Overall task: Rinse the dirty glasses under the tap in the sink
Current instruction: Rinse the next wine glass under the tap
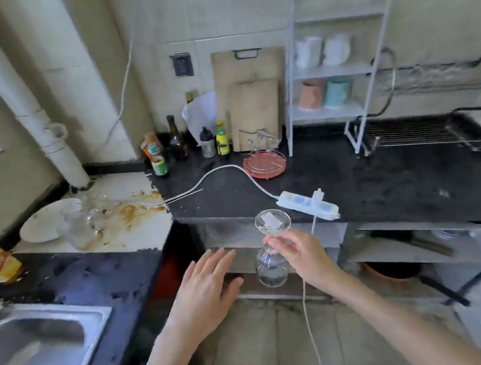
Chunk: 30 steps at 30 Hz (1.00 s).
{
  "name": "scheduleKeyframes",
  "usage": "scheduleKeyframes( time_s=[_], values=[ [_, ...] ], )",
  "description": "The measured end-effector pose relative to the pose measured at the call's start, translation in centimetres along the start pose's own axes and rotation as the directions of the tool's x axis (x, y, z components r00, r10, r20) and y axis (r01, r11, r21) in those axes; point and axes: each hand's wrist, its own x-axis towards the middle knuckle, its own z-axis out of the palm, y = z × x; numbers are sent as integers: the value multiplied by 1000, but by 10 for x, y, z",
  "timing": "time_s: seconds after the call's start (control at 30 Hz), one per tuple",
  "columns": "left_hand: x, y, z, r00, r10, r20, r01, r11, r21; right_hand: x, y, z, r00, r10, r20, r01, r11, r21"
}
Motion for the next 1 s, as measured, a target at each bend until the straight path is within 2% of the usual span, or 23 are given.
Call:
scheduleKeyframes(
  time_s=[0.13,0.3,0.37,0.6,0.77,1.0],
  values=[
    [34,104,28,988,156,-14,-156,984,-90,-34,50,-104,988,111,-109,-107,993,45],
    [81,213,53,953,295,68,-285,951,-123,-56,102,-211,961,123,-248,-116,992,44],
    [103,246,59,933,342,111,-322,932,-167,-58,118,-243,949,134,-284,-126,991,46],
    [207,325,80,878,467,101,-444,875,-191,-19,175,-332,896,174,-408,-165,985,57],
    [310,364,89,860,498,110,-465,854,-232,49,209,-391,872,198,-447,-187,980,70],
    [438,420,68,881,461,105,-385,828,-408,152,236,-455,854,230,-466,-178,972,154]
  ],
)
